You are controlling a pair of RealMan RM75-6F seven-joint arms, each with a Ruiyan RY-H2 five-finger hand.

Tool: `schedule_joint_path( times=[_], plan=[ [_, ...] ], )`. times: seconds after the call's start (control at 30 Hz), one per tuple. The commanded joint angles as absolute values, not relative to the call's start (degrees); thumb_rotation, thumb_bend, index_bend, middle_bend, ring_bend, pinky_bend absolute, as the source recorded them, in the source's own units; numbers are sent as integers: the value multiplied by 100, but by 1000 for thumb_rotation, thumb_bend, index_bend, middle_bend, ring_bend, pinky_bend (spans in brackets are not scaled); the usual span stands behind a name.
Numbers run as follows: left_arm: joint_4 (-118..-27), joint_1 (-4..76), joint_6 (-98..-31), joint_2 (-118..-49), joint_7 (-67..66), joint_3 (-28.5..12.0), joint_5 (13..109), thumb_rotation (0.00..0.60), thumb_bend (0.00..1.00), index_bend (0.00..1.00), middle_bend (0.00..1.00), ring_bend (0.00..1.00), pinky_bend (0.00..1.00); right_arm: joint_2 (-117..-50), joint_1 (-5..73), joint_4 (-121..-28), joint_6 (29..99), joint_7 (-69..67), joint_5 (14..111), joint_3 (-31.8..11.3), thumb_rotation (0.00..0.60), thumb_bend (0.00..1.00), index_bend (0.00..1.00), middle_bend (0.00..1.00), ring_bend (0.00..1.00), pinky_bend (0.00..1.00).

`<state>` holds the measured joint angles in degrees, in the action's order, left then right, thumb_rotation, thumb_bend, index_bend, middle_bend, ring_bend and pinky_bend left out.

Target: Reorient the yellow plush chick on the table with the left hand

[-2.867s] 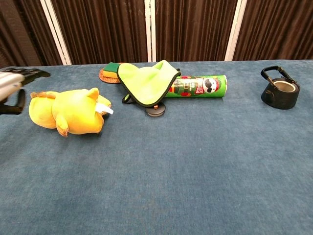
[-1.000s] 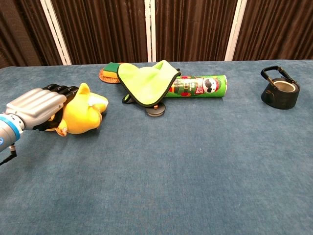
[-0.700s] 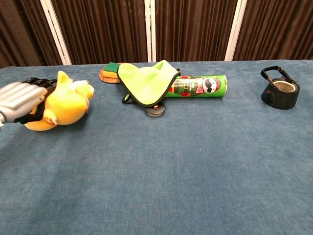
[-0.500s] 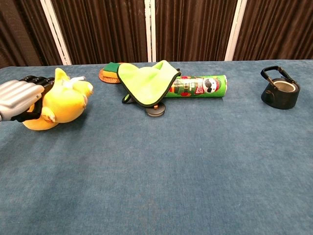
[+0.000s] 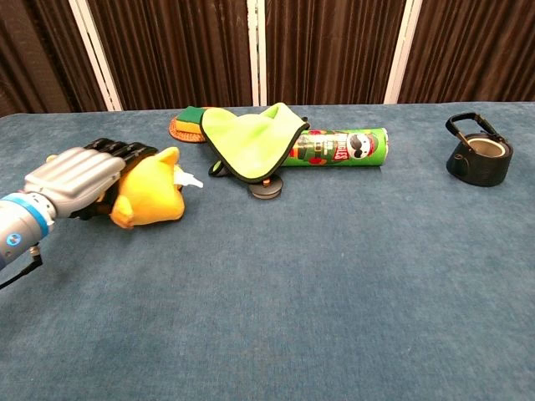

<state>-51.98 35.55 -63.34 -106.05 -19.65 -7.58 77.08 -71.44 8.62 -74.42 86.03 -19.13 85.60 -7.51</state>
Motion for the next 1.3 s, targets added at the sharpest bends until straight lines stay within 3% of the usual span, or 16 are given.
schedule_joint_path(
  times=[0.03,0.43,0.67,0.77,0.83,0.9,1.0,1.3],
  plan=[
    [-5317,3618,-6505,-10649,-2026,-725,7891,600,1000,0,0,0,0,-7140,861,-7448,8607,-1911,8571,-743,600,59,16,0,0,0],
    [-6005,3524,-7087,-10401,-2107,-613,8311,600,1000,0,0,0,0,-7111,839,-7466,8650,-1943,8571,-753,600,60,16,0,0,0],
    [-7049,2856,-7833,-9617,-2177,-446,8318,600,989,0,0,0,0,-7127,848,-7450,8585,-1823,8514,-756,600,59,16,0,0,0],
    [-7449,2558,-8117,-9308,-2270,-367,8273,600,732,0,0,0,0,-7133,853,-7455,8560,-1709,8493,-754,600,59,14,0,0,0],
    [-7739,2341,-8305,-9093,-2332,-305,8226,600,481,0,0,0,0,-7140,854,-7469,8554,-1638,8489,-750,600,59,11,0,0,0],
    [-7983,2157,-8464,-8912,-2327,-260,8191,600,365,0,0,0,0,-7141,855,-7491,8548,-1580,8498,-738,600,59,7,0,0,0],
    [-8203,1977,-8604,-8736,-2264,-205,8165,600,304,0,0,0,0,-7142,859,-7509,8540,-1527,8513,-725,600,59,3,0,0,0],
    [-8532,1301,-9248,-8213,-1844,4,8277,600,293,0,0,0,0,-7148,875,-7597,8522,-1312,8593,-663,600,60,0,0,0,0]
  ],
)
